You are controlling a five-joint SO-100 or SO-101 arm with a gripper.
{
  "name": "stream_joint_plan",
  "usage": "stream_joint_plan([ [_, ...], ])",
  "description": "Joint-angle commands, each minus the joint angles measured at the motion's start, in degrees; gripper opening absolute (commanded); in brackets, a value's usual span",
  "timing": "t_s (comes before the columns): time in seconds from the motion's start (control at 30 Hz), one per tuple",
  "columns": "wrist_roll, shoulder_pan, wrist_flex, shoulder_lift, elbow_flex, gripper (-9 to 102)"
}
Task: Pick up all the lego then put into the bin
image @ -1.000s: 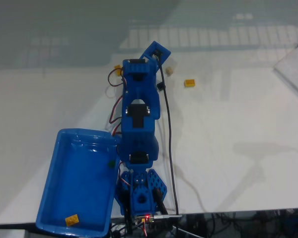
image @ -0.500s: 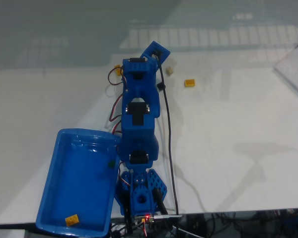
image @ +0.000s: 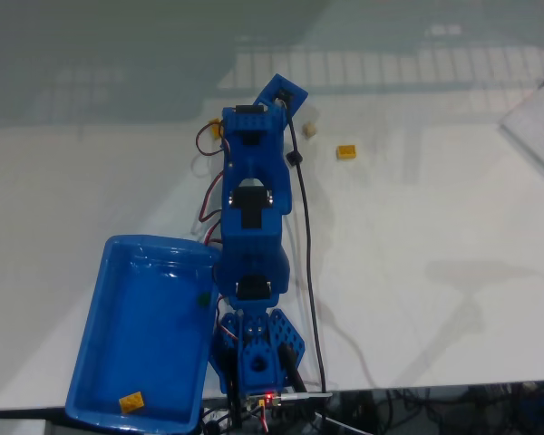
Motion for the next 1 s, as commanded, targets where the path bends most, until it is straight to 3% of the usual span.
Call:
stream_joint_plan([
  [0.0,-0.62,-0.88,0.26,0.18,-3.16,0],
  [0.23,-0.35,-1.49,-0.26,7.03,-2.55,0],
  [0.47,2.46,-10.28,2.02,34.45,2.55,0],
  [0.7,1.41,-35.95,12.83,66.45,12.04,1],
  [0.97,-0.53,-68.20,29.62,81.65,16.44,1],
])
